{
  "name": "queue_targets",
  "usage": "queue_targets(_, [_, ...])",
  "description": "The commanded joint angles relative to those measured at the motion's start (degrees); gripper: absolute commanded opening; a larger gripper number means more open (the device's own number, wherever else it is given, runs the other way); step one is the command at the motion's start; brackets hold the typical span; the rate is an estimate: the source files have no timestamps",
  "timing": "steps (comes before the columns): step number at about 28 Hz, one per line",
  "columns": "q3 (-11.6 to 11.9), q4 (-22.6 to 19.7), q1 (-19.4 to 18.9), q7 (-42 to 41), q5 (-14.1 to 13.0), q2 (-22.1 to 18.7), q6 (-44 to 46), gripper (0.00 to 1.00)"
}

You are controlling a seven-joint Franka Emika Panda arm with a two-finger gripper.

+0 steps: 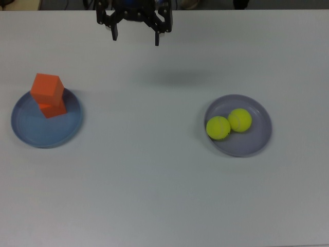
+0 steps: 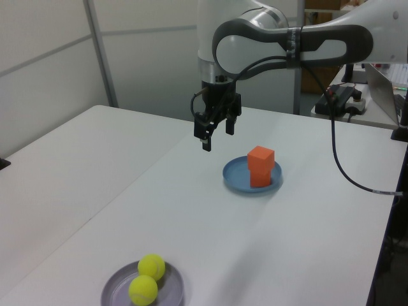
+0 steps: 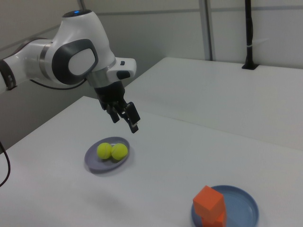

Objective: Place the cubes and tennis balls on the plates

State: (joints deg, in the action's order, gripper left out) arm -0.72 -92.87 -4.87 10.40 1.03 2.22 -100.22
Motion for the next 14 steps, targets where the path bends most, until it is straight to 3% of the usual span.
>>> queue_targets(1, [0.3,0.1,0.0,-1.1,-1.0,-0.1,1.9,1.0])
queue_targets(14, [0.3,0.1,0.0,-0.8,-1.0,0.2,1.9,1.0])
